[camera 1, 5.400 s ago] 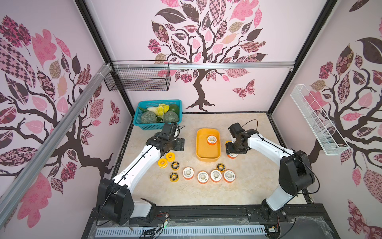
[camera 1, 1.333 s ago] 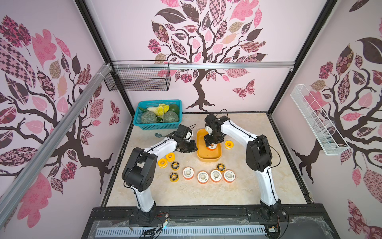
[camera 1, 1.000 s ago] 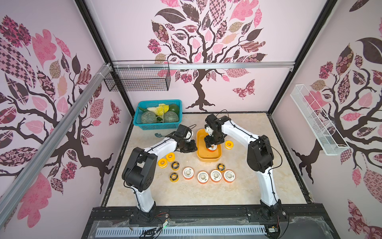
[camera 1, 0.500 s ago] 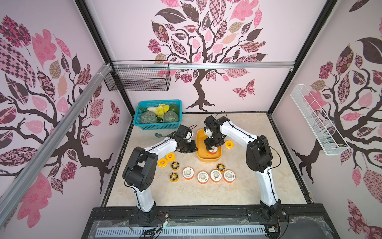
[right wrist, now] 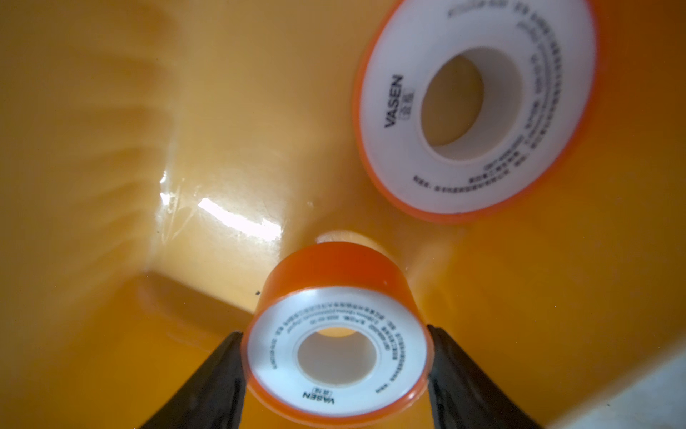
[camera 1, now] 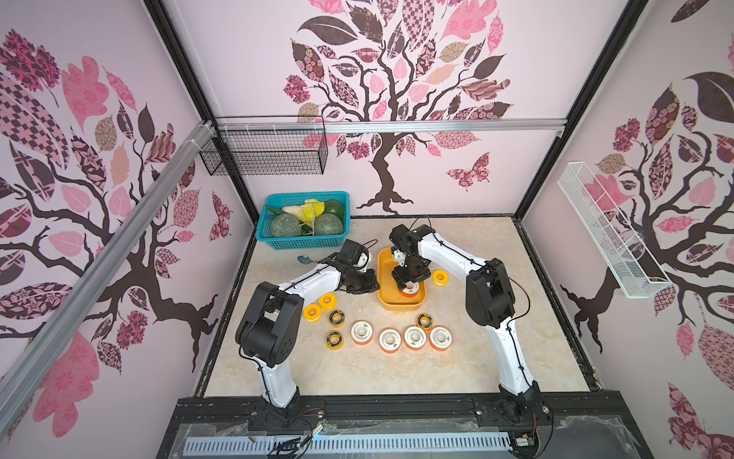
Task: Put the sealing tape into the storage box
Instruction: Place the sealing tape in the storage box.
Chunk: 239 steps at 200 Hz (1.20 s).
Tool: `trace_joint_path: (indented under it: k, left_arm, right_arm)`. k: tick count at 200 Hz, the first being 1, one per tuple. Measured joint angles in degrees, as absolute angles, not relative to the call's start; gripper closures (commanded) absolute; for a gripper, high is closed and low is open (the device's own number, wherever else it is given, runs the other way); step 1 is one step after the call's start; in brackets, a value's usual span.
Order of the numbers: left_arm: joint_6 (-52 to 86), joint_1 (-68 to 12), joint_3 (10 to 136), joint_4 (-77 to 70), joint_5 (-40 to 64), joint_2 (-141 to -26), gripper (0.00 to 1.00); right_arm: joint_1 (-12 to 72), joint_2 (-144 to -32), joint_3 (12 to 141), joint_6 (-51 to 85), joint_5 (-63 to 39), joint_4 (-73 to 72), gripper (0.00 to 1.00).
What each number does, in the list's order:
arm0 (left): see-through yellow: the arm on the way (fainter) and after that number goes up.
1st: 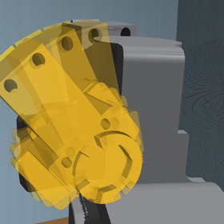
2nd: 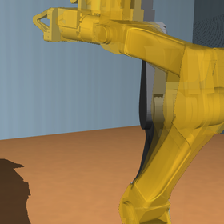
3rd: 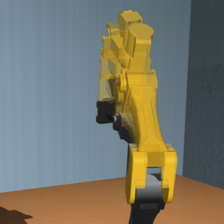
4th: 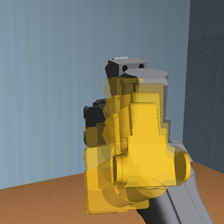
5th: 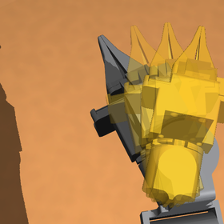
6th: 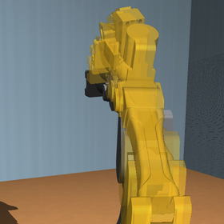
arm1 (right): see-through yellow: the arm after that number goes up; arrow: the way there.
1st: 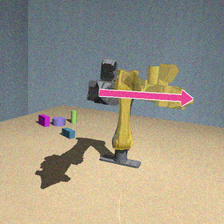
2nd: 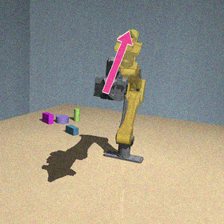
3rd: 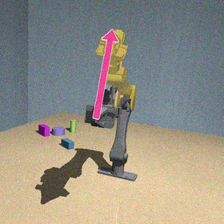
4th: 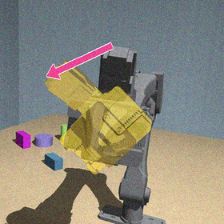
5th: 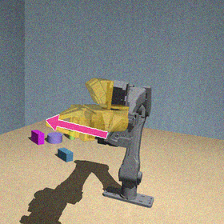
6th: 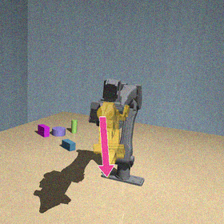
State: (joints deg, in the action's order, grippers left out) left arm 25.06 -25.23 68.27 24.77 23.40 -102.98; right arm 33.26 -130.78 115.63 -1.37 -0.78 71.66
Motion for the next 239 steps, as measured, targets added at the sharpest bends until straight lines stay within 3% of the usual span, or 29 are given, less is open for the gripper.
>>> trace_joint_path:
  k: [239]
  left_arm:
    - [24.9, -25.2, 68.3, 24.8, 23.2, -103.0, 0.80]
  right_arm:
    - [33.0, -134.4, 119.7, 2.6, 3.3, 71.5, 0.25]
